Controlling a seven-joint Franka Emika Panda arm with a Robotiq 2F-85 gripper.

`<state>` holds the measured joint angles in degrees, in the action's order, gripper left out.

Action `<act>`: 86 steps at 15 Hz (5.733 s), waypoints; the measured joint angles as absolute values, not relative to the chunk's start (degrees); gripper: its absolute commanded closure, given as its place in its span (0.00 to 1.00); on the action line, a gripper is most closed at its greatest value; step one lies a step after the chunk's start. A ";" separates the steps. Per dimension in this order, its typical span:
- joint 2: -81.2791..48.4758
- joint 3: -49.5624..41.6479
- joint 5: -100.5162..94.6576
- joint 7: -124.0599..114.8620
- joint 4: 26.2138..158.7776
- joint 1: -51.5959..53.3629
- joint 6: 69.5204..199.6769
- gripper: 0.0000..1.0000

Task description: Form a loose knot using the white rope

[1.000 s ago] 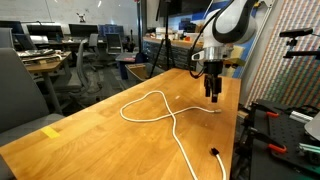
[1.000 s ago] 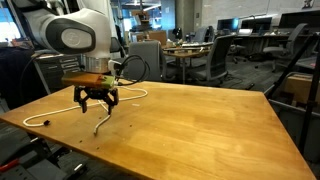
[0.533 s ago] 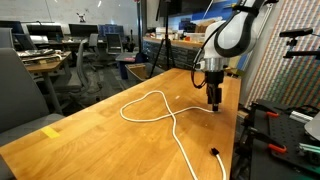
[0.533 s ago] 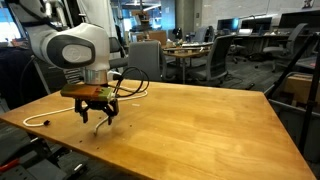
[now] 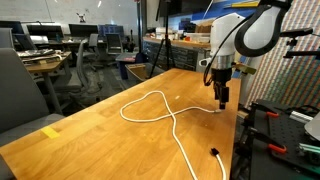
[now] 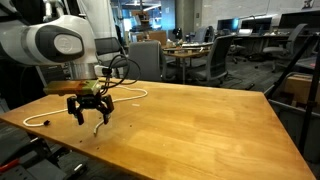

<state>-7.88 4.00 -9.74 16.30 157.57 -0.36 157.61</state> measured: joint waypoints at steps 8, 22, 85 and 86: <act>-12.89 3.39 -15.26 7.76 157.29 3.42 159.65 0.27; -15.39 2.31 -15.31 7.84 154.77 3.91 164.44 0.96; -25.45 9.30 -1.62 32.73 104.84 3.19 110.92 0.00; -22.63 8.86 -2.32 31.68 106.39 3.19 110.92 0.00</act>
<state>-22.63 8.86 -2.32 31.68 106.39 3.19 110.92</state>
